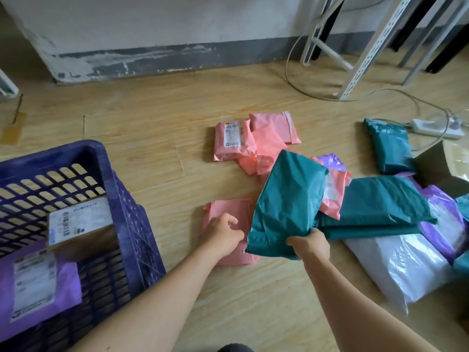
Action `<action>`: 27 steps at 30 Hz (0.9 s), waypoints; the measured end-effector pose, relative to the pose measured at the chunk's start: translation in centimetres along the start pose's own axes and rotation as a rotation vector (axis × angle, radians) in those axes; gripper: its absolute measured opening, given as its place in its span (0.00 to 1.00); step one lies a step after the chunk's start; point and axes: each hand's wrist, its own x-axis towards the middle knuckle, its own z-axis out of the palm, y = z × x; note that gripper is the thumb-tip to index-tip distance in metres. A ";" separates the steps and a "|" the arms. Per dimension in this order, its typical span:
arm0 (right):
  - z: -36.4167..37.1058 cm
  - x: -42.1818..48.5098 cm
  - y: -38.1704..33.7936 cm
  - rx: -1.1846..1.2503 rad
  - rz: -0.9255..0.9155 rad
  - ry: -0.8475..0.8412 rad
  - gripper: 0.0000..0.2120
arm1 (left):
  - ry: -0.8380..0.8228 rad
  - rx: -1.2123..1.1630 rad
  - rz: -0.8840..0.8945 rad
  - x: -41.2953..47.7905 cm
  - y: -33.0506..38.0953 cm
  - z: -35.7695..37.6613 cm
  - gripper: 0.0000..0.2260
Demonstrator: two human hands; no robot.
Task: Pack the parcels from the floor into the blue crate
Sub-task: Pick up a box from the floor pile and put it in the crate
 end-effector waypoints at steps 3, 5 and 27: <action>0.0 -0.9 -1.0 0.089 -0.166 0.003 0.06 | 0.032 -0.045 -0.012 0.0 0.0 -0.2 0.18; 0.5 -1.5 -1.9 0.113 -0.231 -0.042 0.09 | 0.061 -0.073 -0.031 -0.1 0.0 -0.3 0.20; 4.3 -0.2 -3.7 -0.470 -0.152 -0.013 0.54 | -0.048 -0.065 -0.094 0.1 0.6 -0.8 0.25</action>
